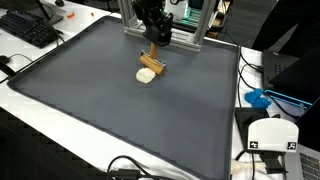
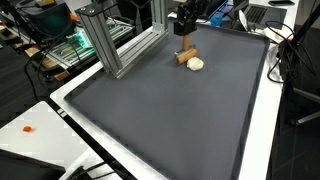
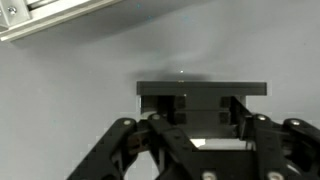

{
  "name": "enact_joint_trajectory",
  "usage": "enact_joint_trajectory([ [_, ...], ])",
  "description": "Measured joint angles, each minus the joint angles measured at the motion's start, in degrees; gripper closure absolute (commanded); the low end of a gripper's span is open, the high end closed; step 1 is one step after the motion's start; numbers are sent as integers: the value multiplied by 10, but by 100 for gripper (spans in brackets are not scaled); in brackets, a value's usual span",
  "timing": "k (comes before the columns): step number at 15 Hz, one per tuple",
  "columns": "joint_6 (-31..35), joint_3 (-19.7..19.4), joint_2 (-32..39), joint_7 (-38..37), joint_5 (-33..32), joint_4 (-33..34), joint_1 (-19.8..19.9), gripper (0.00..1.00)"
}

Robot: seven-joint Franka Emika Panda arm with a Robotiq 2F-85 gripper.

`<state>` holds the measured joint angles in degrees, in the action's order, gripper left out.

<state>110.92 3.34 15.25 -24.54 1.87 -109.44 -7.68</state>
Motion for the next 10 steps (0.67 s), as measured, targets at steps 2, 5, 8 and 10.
enact_joint_trajectory([
  [2,8,0,0,0,0,1,0,65],
  [5,27,0,0,0,0,4,0,65],
  [8,36,-2,2,0,0,10,0,65],
  [10,39,-4,6,0,0,13,1,65],
])
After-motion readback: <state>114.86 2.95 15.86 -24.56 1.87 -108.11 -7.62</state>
